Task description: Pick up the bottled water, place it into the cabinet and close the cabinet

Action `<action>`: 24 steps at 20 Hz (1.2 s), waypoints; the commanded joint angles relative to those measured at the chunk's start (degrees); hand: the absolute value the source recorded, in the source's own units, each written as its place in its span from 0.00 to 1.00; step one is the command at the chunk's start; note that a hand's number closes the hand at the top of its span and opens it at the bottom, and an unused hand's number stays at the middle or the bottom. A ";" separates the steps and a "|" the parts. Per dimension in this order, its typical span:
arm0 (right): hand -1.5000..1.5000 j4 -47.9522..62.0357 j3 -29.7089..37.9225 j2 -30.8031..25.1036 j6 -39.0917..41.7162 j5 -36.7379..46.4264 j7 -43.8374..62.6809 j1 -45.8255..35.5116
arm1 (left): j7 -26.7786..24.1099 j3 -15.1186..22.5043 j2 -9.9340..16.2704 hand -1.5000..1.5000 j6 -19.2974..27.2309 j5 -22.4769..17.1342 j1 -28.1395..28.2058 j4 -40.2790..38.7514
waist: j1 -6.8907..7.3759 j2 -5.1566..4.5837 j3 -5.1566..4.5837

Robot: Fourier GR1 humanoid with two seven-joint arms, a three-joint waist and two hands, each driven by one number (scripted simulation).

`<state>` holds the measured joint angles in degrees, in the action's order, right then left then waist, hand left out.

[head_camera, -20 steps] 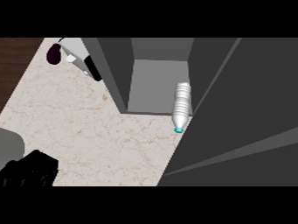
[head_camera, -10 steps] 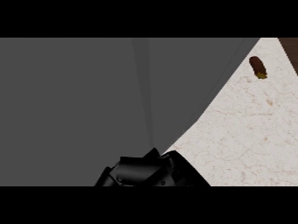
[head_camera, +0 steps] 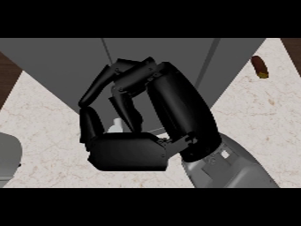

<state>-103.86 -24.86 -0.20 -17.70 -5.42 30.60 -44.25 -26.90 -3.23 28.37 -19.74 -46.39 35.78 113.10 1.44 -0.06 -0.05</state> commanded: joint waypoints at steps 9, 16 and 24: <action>1.00 25.57 10.82 0.18 9.41 -5.48 -10.53 -8.49 | 3.35 -4.08 -1.58 1.00 -3.66 -1.19 -0.73 -2.80 | -0.47 -0.17 0.03; 1.00 35.19 13.27 -1.69 11.11 -3.83 -17.73 -7.36 | 3.47 -6.05 -0.70 1.00 -5.13 -3.23 -0.33 -0.56 | 0.77 -0.67 0.04; 1.00 39.68 13.24 -2.19 10.27 -3.34 -20.17 -8.57 | 4.63 -4.65 -0.32 1.00 -5.85 -2.77 -3.50 -2.40 | 1.07 -1.40 -0.08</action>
<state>-75.77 -16.25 0.02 -5.36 -10.20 11.50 -53.38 -22.66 -8.23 27.80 -25.00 -49.37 33.48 111.76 2.70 2.62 -0.43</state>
